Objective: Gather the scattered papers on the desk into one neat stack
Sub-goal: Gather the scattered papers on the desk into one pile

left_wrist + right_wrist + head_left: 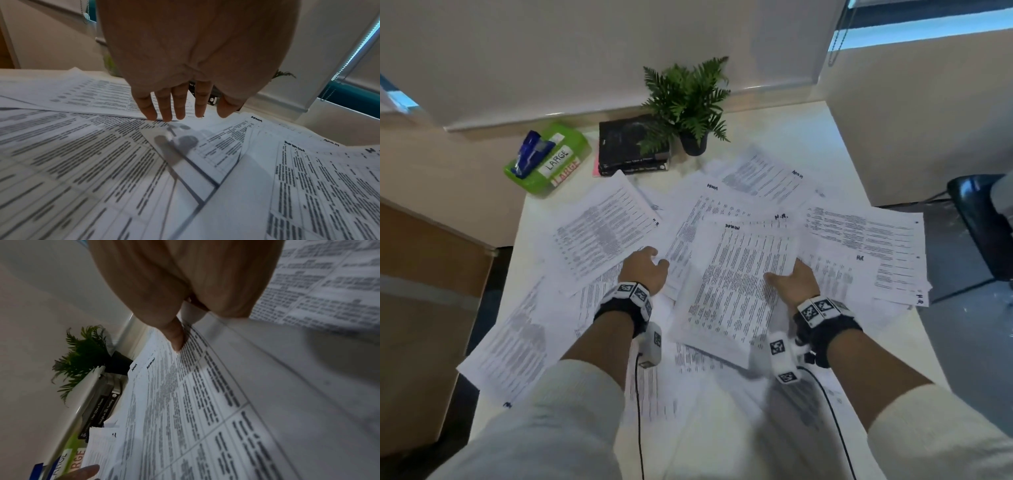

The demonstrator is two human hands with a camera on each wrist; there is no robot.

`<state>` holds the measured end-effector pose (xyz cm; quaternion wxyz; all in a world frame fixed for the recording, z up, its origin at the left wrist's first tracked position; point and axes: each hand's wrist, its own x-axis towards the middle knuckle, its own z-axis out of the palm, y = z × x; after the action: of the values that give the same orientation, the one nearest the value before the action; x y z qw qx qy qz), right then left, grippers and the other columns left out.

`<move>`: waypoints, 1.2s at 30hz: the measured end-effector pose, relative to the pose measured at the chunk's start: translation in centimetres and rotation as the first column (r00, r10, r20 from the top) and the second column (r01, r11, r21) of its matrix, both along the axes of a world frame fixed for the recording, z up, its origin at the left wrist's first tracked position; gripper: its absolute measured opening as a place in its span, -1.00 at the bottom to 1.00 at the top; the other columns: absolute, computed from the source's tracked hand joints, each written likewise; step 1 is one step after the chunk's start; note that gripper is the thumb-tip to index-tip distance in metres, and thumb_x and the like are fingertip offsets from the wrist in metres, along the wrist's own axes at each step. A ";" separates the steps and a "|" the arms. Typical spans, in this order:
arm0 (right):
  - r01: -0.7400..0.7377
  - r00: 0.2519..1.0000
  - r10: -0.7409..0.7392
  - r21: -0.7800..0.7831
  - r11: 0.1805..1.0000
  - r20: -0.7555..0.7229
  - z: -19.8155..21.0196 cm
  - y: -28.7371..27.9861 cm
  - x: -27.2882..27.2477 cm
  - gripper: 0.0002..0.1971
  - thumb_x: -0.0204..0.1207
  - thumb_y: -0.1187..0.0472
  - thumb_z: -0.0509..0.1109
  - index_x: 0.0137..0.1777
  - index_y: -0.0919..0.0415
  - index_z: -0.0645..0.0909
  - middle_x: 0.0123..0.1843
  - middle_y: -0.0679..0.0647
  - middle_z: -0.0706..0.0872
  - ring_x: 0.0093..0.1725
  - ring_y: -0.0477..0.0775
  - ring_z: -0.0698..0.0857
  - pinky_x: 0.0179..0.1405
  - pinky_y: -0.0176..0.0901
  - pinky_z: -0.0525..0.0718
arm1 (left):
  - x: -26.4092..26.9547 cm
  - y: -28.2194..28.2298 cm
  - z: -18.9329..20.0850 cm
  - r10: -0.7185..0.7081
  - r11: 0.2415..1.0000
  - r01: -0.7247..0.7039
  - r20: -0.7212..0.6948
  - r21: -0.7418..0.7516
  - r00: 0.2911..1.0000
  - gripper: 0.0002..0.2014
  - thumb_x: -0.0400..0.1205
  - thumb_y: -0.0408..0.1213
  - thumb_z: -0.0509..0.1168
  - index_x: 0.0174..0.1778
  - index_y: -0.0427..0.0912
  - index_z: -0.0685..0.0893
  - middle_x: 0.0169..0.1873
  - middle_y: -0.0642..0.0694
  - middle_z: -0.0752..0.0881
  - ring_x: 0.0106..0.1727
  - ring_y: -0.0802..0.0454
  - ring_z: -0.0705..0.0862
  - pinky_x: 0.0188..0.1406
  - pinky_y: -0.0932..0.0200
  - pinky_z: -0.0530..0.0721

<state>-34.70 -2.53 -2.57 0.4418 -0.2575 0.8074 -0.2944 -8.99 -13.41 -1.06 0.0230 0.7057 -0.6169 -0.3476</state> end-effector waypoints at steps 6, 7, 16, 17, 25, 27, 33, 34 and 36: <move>0.105 0.990 -0.085 0.176 0.979 -0.115 -1.5 -3.8 2.7 -0.14 0.57 -0.02 0.47 0.71 0.29 0.12 0.66 0.23 0.35 0.59 0.27 0.42 0.52 0.04 0.46 | 0.9 -4.5 -2.5 -0.109 0.993 0.107 0.047 0.041 0.993 -0.46 0.69 -0.01 0.19 0.59 -0.09 0.44 0.55 -0.13 0.50 0.54 -0.17 0.45 0.51 -0.06 0.45; 0.118 0.985 -0.091 0.186 0.975 -0.147 -1.5 -4.3 3.2 -0.16 0.58 -0.01 0.46 0.70 0.31 0.13 0.61 0.24 0.42 0.53 0.26 0.48 0.40 -0.03 0.52 | 0.7 -5.0 -2.9 -0.140 0.989 0.137 0.060 0.047 0.988 -0.43 0.67 0.04 0.19 0.61 -0.06 0.41 0.56 -0.15 0.49 0.55 -0.20 0.43 0.52 -0.12 0.45; 0.104 0.960 -0.027 0.266 0.958 -0.277 -2.0 -8.7 7.3 -0.36 0.38 -0.08 0.54 0.35 0.25 0.44 0.17 0.18 0.65 0.05 0.21 0.71 0.04 0.11 0.78 | -0.9 -6.4 -4.1 -0.180 0.982 0.173 0.100 0.072 0.979 -0.22 0.61 0.16 0.22 0.69 -0.11 0.16 0.46 -0.29 0.51 0.53 -0.33 0.35 0.39 -0.24 0.49; 0.128 0.958 -0.057 0.243 0.962 -0.280 -2.1 -8.8 7.3 -0.44 0.38 -0.05 0.55 0.26 0.22 0.47 0.10 0.14 0.68 -0.01 0.16 0.71 0.03 0.12 0.78 | -0.9 -6.3 -4.3 -0.171 0.984 0.165 0.077 0.068 0.982 -0.21 0.57 0.18 0.24 0.66 -0.13 0.22 0.40 -0.27 0.56 0.47 -0.32 0.42 0.36 -0.25 0.54; 0.133 0.962 -0.101 0.115 0.984 -0.254 -1.7 -7.8 6.4 -0.57 0.59 0.12 0.44 0.38 0.32 0.56 0.28 0.26 0.68 0.16 0.24 0.71 0.03 -0.11 0.61 | -0.1 -5.6 -3.7 -0.150 0.988 0.152 -0.178 -0.002 0.973 -0.42 0.59 -0.15 0.39 0.50 -0.22 0.41 0.34 -0.20 0.58 0.27 -0.18 0.62 0.11 0.04 0.58; 0.034 0.983 -0.013 0.110 0.993 -0.185 -1.6 -7.3 6.1 -0.77 0.58 0.12 0.44 0.13 0.22 0.59 0.06 0.27 0.64 -0.07 0.18 0.67 -0.01 -0.04 0.68 | 0.5 -4.9 -3.3 -0.123 0.992 0.124 -0.253 -0.011 0.960 -0.62 0.61 -0.29 0.35 0.34 -0.20 0.48 0.21 -0.18 0.68 0.01 -0.12 0.69 -0.11 0.11 0.65; 0.012 0.999 -0.011 0.003 1.000 -0.038 -0.4 -3.8 4.5 -0.21 0.65 0.08 0.41 0.73 0.27 0.07 0.74 0.17 0.18 0.69 0.21 0.24 0.63 0.07 0.26 | 1.9 -1.4 -2.7 -0.006 0.998 0.027 -0.355 0.053 0.935 -0.69 0.69 -0.21 0.30 0.36 -0.12 0.53 0.31 -0.03 0.63 0.25 -0.05 0.64 0.18 0.12 0.57; 0.027 0.999 -0.028 -0.028 0.999 -0.029 -0.2 -2.9 4.3 -0.22 0.65 0.06 0.41 0.73 0.27 0.08 0.75 0.18 0.17 0.69 0.22 0.24 0.63 0.07 0.26 | 1.9 -0.5 -2.6 0.001 0.996 0.030 -0.362 0.080 0.932 -0.64 0.71 -0.13 0.29 0.42 -0.12 0.52 0.37 -0.05 0.62 0.34 -0.08 0.63 0.30 0.07 0.56; 0.021 0.999 -0.022 -0.034 0.999 -0.044 0.1 -1.0 3.6 -0.25 0.67 0.00 0.36 0.70 0.33 0.14 0.71 0.19 0.26 0.66 0.22 0.32 0.57 -0.02 0.30 | 1.5 1.5 -2.3 0.001 0.991 0.046 -0.350 0.128 0.937 -0.52 0.72 0.03 0.24 0.49 -0.15 0.51 0.43 -0.08 0.60 0.42 -0.10 0.60 0.36 0.05 0.51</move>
<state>-31.15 -3.52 -2.42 0.4162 -0.2627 0.8146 -0.3070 -7.47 -11.95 -3.39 0.0804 0.6257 -0.5862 -0.5083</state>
